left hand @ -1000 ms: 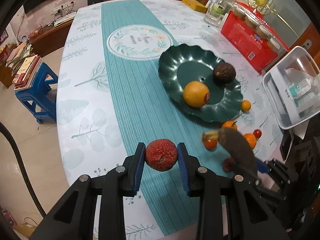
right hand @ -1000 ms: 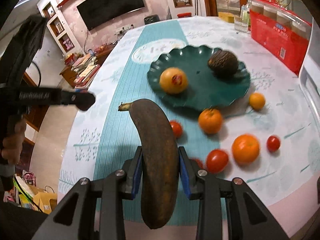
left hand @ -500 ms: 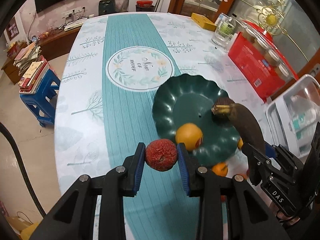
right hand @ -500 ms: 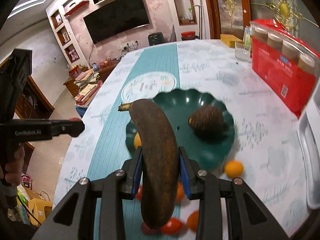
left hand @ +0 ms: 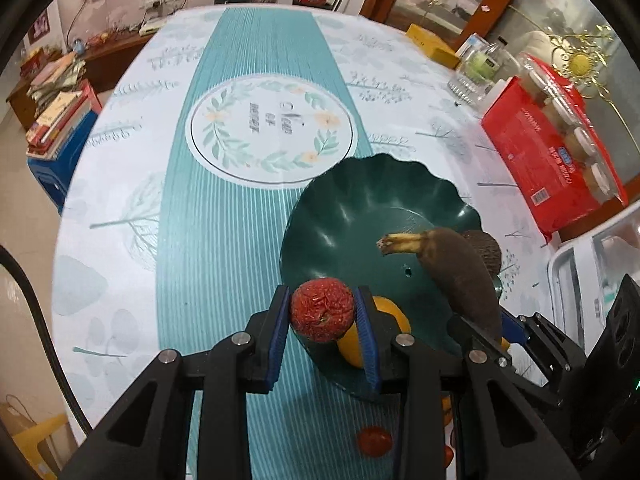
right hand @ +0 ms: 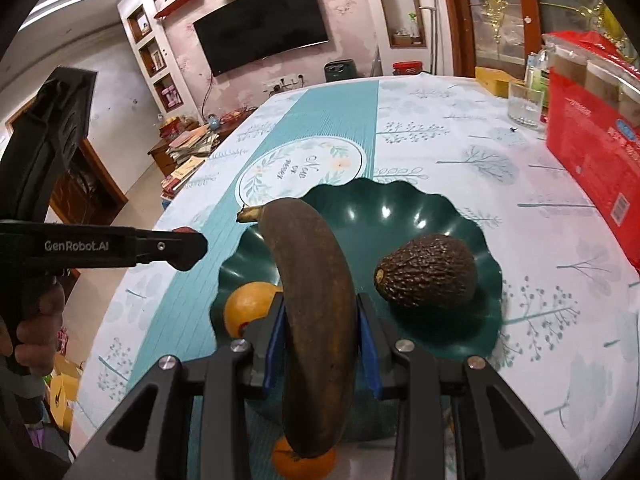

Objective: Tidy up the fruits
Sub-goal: 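Lower the lychee onto the plate while the right tool lays the banana there, then open both tools and withdraw them from the plate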

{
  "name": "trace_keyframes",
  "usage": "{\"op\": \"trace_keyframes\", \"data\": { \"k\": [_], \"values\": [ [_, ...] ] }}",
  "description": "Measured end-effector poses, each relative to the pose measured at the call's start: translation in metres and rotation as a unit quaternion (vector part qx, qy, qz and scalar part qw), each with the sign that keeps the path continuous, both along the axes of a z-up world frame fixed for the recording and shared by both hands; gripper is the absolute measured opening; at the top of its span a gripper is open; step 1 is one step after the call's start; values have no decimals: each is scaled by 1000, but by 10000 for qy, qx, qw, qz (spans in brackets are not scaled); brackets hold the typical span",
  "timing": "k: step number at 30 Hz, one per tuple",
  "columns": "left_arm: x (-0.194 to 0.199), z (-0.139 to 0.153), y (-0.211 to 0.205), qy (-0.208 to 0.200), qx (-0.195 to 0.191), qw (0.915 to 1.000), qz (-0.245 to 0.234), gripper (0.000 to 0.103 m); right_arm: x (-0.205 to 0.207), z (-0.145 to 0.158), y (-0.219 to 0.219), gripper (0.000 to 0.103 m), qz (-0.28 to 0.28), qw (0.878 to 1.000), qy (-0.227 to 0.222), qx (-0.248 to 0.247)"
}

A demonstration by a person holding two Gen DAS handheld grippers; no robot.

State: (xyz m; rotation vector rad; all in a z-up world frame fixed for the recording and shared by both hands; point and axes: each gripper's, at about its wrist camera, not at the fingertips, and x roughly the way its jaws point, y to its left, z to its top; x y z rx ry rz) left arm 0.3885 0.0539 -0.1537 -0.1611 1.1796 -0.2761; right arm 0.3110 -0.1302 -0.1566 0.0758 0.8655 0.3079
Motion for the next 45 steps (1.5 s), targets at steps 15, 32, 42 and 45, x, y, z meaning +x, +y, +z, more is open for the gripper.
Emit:
{"op": "trace_keyframes", "data": {
  "k": [15,32,42,45],
  "values": [
    [10,-18,-20,202,148,9997,-65,52,6,-14,-9,43,-92,9991,222,343],
    [-50,34,4,-166,35,9999,23,62,-46,29,-16,59,-459,9988,29,162],
    [-129,47,31,-189,-42,9996,-209,62,-116,44,-10,63,-1089,9940,58,122],
    [-154,47,40,-189,-106,9993,-289,62,-137,43,-8,64,-1284,9915,119,200]
  ]
}}
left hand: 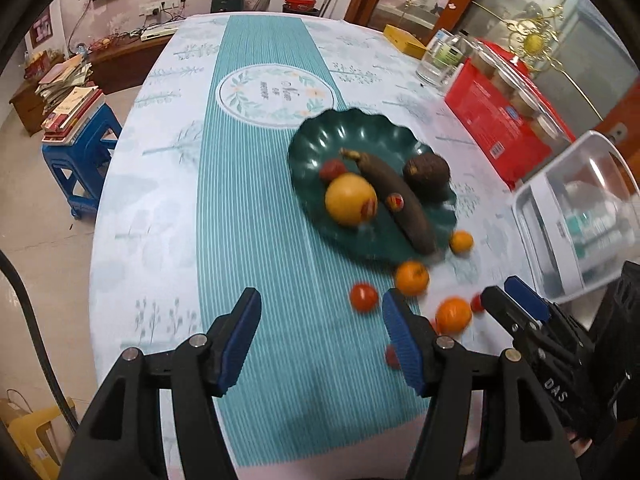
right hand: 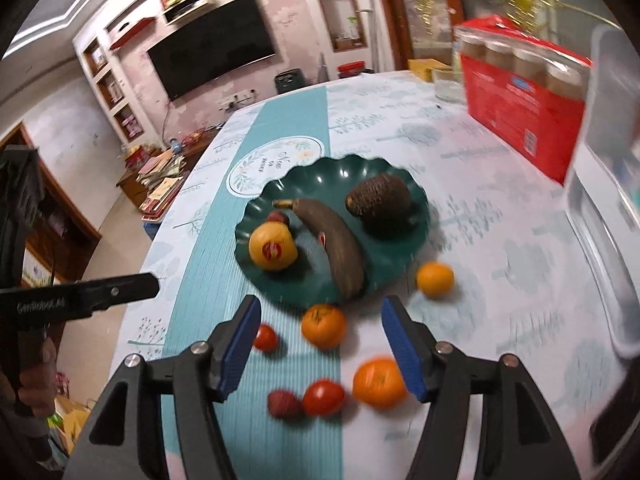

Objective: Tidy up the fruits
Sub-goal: 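Open both tools and withdraw them from the plate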

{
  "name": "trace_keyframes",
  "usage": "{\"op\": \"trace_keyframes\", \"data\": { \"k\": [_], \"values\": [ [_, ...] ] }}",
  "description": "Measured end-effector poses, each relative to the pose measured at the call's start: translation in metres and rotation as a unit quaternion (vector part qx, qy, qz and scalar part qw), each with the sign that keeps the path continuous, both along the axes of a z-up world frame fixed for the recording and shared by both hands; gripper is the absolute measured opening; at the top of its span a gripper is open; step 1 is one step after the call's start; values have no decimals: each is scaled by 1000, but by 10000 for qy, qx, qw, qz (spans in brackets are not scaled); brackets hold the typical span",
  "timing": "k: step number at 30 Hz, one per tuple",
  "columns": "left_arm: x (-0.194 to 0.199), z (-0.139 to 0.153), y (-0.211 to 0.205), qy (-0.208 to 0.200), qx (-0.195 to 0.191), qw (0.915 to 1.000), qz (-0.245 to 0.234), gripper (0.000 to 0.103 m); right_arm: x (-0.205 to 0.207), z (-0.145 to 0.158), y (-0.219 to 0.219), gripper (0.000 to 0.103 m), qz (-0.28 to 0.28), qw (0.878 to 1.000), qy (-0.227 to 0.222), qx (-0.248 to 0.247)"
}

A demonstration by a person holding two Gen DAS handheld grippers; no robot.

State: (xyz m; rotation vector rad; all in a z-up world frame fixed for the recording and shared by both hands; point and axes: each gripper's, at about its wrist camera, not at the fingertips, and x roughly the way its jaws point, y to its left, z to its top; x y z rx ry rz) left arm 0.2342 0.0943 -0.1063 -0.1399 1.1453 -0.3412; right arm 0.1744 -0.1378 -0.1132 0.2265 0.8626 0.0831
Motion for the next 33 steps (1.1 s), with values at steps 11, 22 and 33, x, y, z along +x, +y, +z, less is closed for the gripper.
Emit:
{"op": "trace_keyframes", "data": {
  "k": [11,22,33],
  "values": [
    [-60,-11,25,147,-62,9998,-152,62,-64,-8,12,67,-487,9984,270,-66],
    [-72,-8,12,70,-33,9996,-263,62,-82,-12,3,67,-468,9972,391,-439],
    [-69,-8,-38,47,-30,10000,-16,62,-67,-17,-25,67,323,9935,412,-1008]
  ]
}}
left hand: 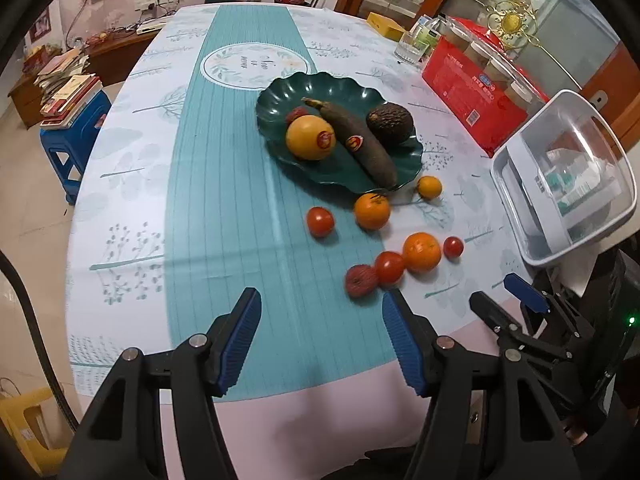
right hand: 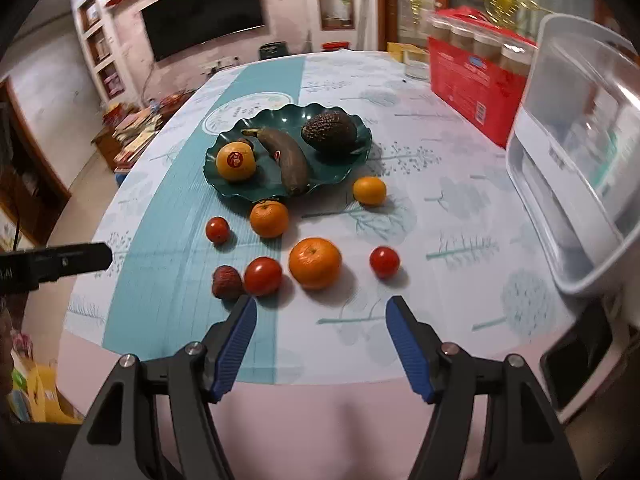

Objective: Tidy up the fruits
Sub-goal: 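Open both tools and withdraw them from the plate, then grasp the tangerine with the left tool while the right tool grasps a cherry tomato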

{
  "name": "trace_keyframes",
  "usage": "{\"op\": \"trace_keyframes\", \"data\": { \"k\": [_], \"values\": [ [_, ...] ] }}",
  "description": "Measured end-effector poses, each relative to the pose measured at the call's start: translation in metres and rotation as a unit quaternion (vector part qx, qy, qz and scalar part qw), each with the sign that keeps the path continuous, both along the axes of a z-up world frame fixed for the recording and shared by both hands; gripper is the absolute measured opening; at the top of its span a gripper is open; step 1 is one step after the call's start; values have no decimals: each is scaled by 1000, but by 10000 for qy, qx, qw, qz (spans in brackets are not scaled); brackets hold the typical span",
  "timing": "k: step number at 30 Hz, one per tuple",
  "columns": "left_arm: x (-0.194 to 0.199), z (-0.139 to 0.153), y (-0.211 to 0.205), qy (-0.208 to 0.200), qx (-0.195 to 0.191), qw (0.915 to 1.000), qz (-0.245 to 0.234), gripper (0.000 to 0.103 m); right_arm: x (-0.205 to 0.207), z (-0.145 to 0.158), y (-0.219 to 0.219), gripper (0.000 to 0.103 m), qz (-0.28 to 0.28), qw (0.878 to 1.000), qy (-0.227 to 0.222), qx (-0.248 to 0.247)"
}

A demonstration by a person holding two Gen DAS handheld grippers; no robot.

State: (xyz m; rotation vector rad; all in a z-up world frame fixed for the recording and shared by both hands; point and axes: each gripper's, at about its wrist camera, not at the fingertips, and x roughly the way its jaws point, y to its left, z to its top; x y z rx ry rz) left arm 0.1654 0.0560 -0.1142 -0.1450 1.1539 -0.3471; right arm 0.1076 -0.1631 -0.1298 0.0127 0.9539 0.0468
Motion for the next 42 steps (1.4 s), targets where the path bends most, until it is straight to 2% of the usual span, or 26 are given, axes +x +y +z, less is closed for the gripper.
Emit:
{"op": "trace_keyframes", "data": {
  "k": [7,15,19,23,32,37,42],
  "values": [
    [8,1,-41,-36,-58,9997,240,62,17,-5,-19,67,825,9958,-16,-389],
    [21,-9,-92,3,-67,9996,277,62,34,-16,-36,67,1787,9803,-94,-830],
    [29,-19,-114,101,-2,9996,245,62,42,-24,-42,67,2171,9723,-81,-865],
    [39,-32,-128,324,104,9992,184,62,52,-35,-50,66,2331,9696,69,-736],
    [61,-64,-155,870,526,9946,-229,62,66,-57,-56,46,2585,9647,306,-390],
    [68,-70,-166,862,806,9919,-460,62,71,-67,-56,36,2680,9621,404,-305],
    [74,-80,-177,990,944,9887,-620,61,75,-70,-57,30,2708,9615,363,-285]
  ]
}}
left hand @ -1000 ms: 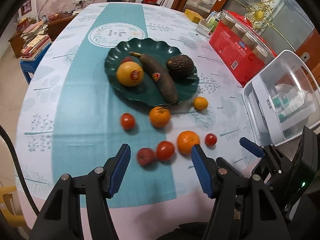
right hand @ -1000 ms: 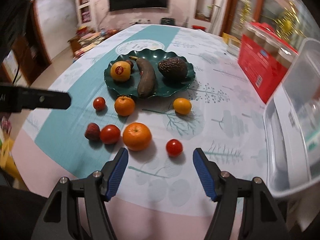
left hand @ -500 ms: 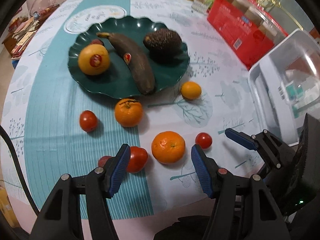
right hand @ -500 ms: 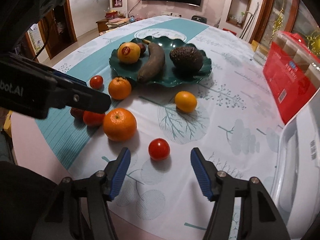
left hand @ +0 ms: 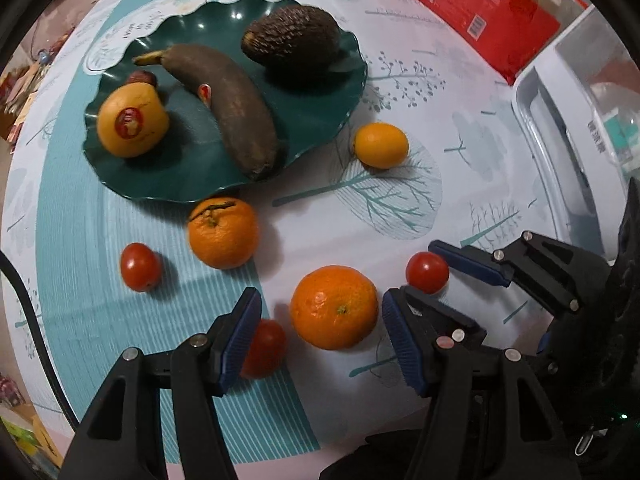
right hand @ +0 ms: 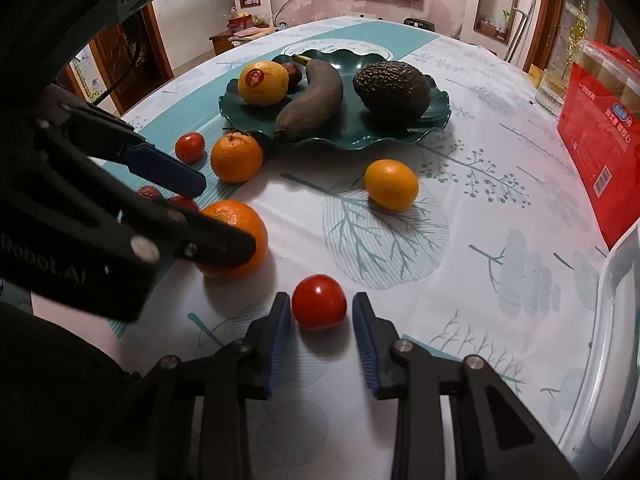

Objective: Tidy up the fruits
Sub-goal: 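Grasp the tangerine with the left tool while the right tool grasps a cherry tomato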

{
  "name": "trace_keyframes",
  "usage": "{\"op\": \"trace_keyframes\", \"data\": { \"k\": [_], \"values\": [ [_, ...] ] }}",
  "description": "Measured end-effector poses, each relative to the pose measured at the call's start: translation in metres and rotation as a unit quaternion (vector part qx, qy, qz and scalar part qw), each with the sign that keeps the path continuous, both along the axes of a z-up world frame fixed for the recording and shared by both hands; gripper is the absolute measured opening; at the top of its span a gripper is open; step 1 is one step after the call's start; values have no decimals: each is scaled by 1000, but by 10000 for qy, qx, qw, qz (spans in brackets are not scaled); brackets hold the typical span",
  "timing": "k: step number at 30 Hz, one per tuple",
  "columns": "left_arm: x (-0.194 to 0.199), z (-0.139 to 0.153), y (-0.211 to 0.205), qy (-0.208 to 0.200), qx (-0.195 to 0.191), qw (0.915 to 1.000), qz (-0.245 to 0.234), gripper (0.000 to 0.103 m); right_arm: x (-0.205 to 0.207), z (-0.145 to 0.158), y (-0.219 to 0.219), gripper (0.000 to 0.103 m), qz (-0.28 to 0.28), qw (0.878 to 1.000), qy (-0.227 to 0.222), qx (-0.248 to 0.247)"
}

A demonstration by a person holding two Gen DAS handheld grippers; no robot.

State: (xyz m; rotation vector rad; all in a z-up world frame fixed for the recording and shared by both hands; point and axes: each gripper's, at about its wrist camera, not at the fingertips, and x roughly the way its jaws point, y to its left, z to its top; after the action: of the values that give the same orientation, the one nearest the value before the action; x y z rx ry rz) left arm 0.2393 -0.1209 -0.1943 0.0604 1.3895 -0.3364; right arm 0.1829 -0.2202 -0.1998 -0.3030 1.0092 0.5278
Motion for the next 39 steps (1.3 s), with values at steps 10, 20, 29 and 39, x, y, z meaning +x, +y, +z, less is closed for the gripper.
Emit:
{"op": "trace_keyframes", "data": {
  "k": [10,20,29,39],
  "values": [
    [3,-14,-16,151,170,9996,-163,45,2,0,-3,26,67,10000,-26,52],
    [-6,2,-1,-154,78,9998,102,45,0,3,-7,26,-107,9999,36,52],
    [-9,34,29,-541,-28,9977,412,45,-4,19,2,26,-180,9998,-77,-1],
    [10,69,69,-856,-128,9951,482,45,17,51,17,26,-426,9984,-357,63]
  ]
}}
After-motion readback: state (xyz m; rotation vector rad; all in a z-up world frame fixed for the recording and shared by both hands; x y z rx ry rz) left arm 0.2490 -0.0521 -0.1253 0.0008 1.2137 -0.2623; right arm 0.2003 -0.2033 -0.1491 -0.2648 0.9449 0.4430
